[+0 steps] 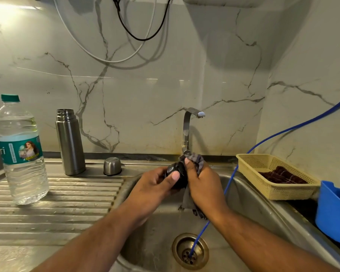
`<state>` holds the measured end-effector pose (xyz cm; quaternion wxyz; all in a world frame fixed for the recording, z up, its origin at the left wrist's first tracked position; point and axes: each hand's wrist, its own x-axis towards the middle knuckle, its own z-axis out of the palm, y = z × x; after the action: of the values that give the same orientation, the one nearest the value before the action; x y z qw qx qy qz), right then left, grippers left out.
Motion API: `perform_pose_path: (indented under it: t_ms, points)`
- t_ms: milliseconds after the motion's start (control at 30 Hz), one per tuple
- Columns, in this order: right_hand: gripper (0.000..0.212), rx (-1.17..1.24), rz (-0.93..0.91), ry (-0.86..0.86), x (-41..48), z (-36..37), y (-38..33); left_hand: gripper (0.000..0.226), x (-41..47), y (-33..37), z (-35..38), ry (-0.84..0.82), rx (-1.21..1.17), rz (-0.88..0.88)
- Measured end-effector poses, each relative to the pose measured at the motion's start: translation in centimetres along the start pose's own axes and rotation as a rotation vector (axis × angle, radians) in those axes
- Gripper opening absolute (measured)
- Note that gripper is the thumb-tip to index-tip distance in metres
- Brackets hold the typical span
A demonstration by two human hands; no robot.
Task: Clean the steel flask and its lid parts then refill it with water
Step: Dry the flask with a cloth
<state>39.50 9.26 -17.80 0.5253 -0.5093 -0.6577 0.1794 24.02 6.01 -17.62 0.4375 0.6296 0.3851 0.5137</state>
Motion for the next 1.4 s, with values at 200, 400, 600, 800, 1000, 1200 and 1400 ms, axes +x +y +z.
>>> perform_pose_path:
  t_ms: [200,400,600,800,1000,1200,1400]
  points:
    - [0.052,-0.199,-0.195,-0.065,0.0,0.0,-0.5,0.039,0.3,0.0,-0.4,0.005,-0.057,-0.06]
    - [0.05,0.02,0.041,-0.084,0.8,0.0,1.1,0.048,-0.3,-0.1,-0.3,-0.025,0.242,-0.059]
    - [0.041,0.078,0.075,-0.055,0.3,0.7,0.6,0.026,-0.8,0.5,0.7,0.054,0.072,-0.057]
    - [0.053,0.016,-0.08,-0.168,-1.8,1.3,-1.3,0.033,-0.9,1.7,1.3,0.221,-0.28,-0.232]
    - [0.048,-0.27,-0.28,-0.258,-1.3,-0.7,-1.0,0.053,-1.0,1.7,0.0,0.157,-0.41,-0.404]
    - [0.013,-0.251,-0.272,-0.223,-0.2,-1.9,0.2,0.055,-0.7,1.1,-2.4,0.128,-0.45,-0.507]
    - [0.016,-0.196,-0.191,-0.216,0.0,-1.9,0.2,0.034,-0.4,0.4,-5.0,0.291,-0.402,-0.396]
